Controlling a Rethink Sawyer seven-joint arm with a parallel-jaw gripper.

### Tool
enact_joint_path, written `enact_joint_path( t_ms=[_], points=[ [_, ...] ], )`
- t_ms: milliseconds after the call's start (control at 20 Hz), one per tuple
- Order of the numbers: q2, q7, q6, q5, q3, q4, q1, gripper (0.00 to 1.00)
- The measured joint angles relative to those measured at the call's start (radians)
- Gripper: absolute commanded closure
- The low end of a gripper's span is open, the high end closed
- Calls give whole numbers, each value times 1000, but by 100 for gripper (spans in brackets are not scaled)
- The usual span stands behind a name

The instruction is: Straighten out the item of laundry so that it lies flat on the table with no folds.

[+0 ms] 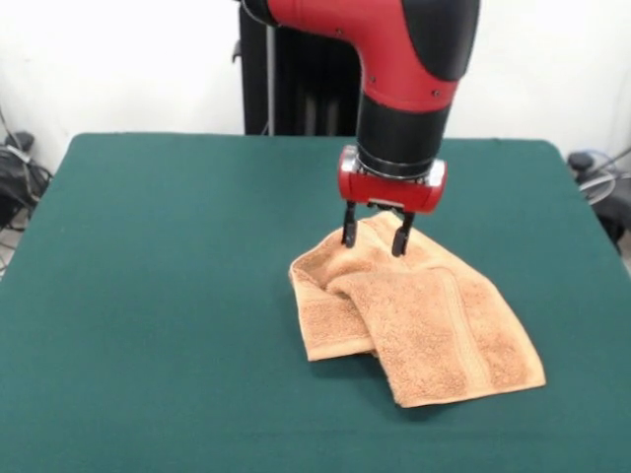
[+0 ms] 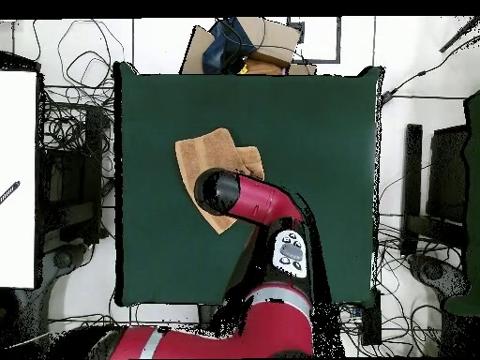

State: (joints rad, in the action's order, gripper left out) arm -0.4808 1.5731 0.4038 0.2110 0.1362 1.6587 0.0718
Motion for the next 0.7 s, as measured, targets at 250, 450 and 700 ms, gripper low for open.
enact_joint_path(
  t_ms=[250,450,700],
  points=[
    [16,0,0,0,0,0,-6,0],
    [26,0,-4,0,0,0,-6,0],
    [39,0,-23,0,0,0,-6,0]
  ],
)
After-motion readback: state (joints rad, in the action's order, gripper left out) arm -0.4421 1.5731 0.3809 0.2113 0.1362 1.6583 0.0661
